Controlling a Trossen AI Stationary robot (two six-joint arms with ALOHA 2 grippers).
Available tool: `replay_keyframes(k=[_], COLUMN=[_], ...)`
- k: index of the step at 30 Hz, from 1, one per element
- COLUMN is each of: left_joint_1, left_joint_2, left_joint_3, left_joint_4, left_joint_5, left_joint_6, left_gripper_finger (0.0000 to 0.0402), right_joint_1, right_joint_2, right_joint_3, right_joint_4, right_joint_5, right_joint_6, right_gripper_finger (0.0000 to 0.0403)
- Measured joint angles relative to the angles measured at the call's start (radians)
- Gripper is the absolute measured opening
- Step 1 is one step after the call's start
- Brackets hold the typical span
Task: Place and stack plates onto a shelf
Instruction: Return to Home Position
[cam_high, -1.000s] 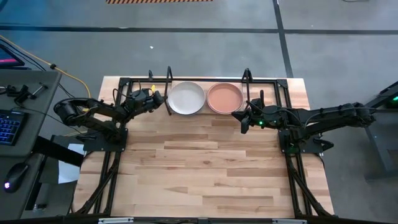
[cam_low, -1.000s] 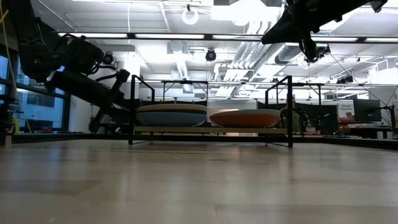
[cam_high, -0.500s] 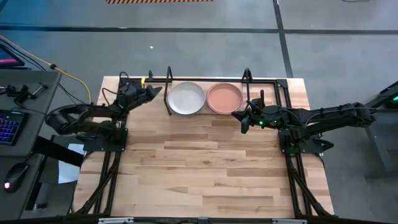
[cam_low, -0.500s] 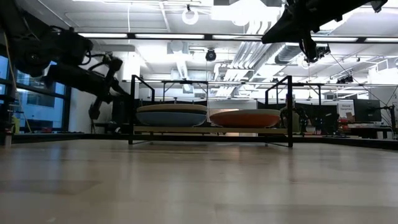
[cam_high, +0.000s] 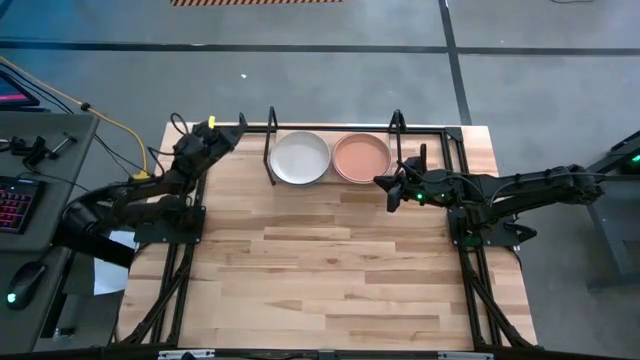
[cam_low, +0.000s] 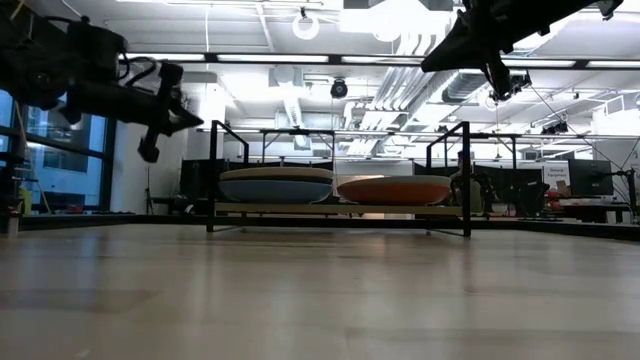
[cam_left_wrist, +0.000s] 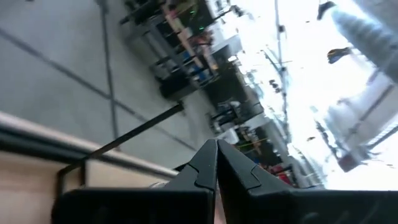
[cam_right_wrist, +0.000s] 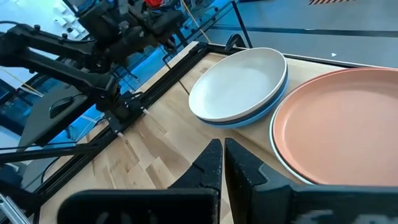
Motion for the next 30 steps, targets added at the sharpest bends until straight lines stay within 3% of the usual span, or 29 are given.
replay_keyframes(k=[9, 15, 30], left_joint_1=[-0.068, -0.103, -0.137], left_joint_2=[-0.102, -0.103, -0.103], left_joint_3=[0.068, 0.138, 0.143], left_joint_4=[0.004, -0.015, -0.019], left_joint_5=[0.014, 0.033, 0.033], left_joint_6=[0.029, 0.108, 0.111], left_gripper_finger=[0.0, 0.0, 0.0], right_joint_1=[-0.001, -0.001, -0.001], right_joint_2=[0.0, 0.0, 0.0], right_joint_3=[0.0, 0.0, 0.0], right_joint_4=[0.0, 0.0, 0.0], right_joint_5=[0.015, 0.015, 0.011], right_joint_6=[0.0, 0.004, 0.023], right_gripper_finger=[0.0, 0.0, 0.0])
